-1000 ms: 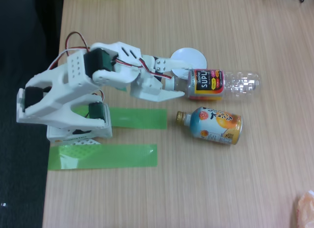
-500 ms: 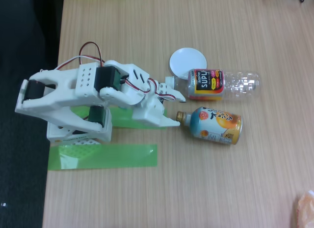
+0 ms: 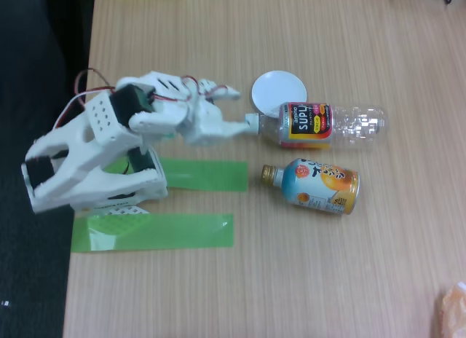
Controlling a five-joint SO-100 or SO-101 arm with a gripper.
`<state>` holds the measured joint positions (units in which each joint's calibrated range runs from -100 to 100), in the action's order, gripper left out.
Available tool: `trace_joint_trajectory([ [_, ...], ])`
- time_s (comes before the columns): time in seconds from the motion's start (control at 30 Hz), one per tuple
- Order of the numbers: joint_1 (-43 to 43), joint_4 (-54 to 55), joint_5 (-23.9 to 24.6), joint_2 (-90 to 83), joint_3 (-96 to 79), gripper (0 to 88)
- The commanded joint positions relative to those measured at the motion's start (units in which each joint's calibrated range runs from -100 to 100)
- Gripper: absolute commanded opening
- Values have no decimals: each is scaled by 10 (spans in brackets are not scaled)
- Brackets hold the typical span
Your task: Pick up the plastic bottle and stand it up on the white place
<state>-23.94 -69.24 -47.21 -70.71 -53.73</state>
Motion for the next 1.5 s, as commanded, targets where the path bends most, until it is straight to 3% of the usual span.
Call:
trace_joint_trajectory([
  [0.0,-30,-17,38,-6,8,292],
  [0.13,-29,-64,56,17,38,369],
  [0.53,-28,-108,82,261,212,370],
  [0.97,-32,-107,82,356,193,370],
  [1.2,-16,53,82,362,100,369],
  [1.47,3,63,82,363,70,369],
])
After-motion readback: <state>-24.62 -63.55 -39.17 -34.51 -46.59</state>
